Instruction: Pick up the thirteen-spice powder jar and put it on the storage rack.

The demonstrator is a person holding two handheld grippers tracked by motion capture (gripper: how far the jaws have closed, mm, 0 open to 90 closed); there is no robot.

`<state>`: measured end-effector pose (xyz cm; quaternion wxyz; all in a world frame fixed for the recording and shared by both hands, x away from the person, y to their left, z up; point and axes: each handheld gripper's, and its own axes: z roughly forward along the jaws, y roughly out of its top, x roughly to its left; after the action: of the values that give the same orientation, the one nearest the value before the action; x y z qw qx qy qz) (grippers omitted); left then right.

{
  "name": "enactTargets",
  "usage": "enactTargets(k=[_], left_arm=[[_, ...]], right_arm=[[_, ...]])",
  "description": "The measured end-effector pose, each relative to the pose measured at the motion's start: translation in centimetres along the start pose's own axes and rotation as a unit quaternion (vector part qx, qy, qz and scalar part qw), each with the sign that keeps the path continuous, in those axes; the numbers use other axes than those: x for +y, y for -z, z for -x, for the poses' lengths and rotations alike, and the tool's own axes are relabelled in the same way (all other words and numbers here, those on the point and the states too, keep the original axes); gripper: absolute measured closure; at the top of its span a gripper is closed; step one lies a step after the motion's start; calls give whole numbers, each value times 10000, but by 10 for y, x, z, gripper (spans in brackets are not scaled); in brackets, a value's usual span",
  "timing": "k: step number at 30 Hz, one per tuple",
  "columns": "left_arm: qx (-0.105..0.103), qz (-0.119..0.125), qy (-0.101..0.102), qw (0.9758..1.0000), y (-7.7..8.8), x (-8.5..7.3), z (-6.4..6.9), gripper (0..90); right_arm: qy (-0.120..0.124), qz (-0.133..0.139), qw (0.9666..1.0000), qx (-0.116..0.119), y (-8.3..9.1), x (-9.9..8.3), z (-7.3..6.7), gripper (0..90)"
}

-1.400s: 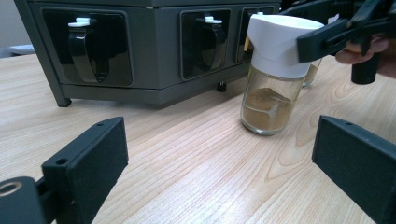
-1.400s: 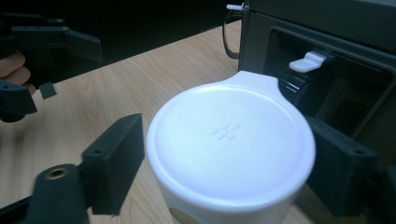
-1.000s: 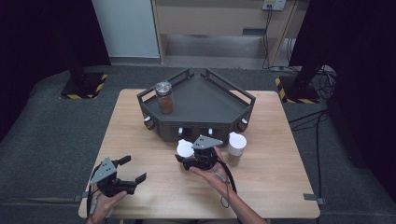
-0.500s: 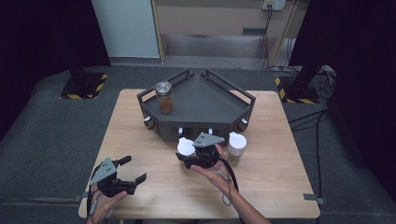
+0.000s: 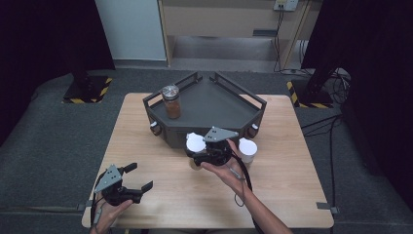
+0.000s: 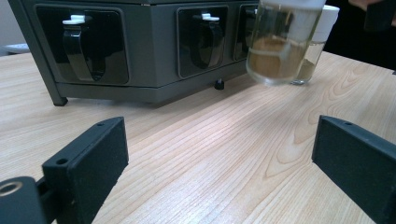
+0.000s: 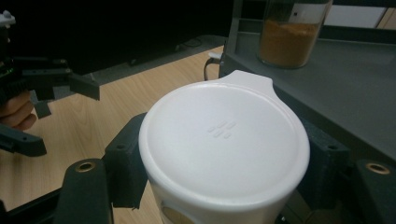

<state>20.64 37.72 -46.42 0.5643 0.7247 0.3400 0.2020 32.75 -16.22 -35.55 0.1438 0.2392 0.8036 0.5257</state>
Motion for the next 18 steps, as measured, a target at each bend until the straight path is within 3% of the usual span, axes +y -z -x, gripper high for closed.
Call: enactTargets(k=[13, 18], left_arm=[[-17, -26, -2, 10000, -1, 0, 0, 25], [-22, -32, 4, 10000, -1, 0, -1, 25]], right_arm=[[0, -76, 10000, -63, 5, 42, 8, 307], [-50, -135, 9998, -116, 8, 67, 14, 307]])
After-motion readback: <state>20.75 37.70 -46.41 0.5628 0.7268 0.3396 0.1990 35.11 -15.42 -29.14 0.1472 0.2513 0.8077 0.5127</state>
